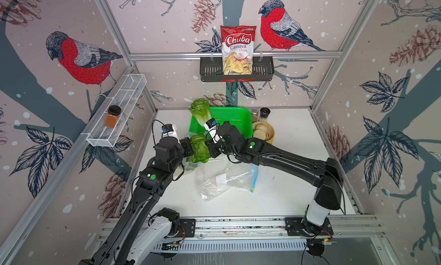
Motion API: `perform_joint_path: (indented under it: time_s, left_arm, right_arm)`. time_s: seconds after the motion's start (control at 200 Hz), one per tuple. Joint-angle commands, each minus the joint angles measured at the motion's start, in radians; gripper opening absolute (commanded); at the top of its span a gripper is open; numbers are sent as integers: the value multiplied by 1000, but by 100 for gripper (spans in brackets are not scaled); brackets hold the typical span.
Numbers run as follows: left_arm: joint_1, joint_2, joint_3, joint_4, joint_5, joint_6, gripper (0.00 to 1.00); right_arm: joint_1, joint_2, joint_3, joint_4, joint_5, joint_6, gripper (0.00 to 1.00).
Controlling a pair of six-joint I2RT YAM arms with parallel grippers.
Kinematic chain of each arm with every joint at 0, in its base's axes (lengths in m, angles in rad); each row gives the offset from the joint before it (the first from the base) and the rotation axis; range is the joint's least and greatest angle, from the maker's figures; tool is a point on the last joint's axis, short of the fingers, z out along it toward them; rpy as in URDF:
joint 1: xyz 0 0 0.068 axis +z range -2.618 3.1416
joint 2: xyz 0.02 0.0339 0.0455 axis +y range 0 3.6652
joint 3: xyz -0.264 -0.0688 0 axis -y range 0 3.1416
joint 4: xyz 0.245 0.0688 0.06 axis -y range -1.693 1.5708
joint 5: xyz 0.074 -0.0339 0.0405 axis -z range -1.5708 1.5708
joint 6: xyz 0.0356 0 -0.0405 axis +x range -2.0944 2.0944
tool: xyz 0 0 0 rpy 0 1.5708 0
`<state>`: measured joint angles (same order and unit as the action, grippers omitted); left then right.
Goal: Put the chinese cabbages into a zipper bag and zip it
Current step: Place the Chinese cabbage in the zipper food storage bag, then adjust the zipper food storage bag at the center of the board.
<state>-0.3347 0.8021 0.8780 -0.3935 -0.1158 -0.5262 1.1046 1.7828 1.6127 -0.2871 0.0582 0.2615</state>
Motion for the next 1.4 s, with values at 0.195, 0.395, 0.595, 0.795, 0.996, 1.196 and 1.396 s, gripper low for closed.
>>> perform_joint_path:
  time_s: [0.195, 0.395, 0.595, 0.795, 0.996, 1.196, 1.396]
  left_arm:
    - [2, -5, -6, 55, 5, -9, 0]
    - [1, 3, -7, 59, -22, -14, 0]
    - [0, 2, -14, 57, -50, -18, 0]
    - [2, 0, -27, 61, -61, -21, 0]
    - [1, 3, -37, 75, -52, -30, 0]
    - [2, 7, -42, 76, -50, -35, 0]
    - [2, 7, -50, 88, -41, -38, 0]
  right_arm:
    - [-9, 60, 38, 40, 22, 7, 14]
    - [-11, 40, 54, 10, -50, -1, 40]
    - [-32, -82, -44, 38, -93, 50, 50]
    - [-119, -137, -155, -31, -146, 247, 52]
    - [-155, -177, -357, 164, -347, 427, 46]
    - [-130, -149, -437, 292, -456, 537, 42]
    - [-111, -112, -446, 335, -484, 588, 38]
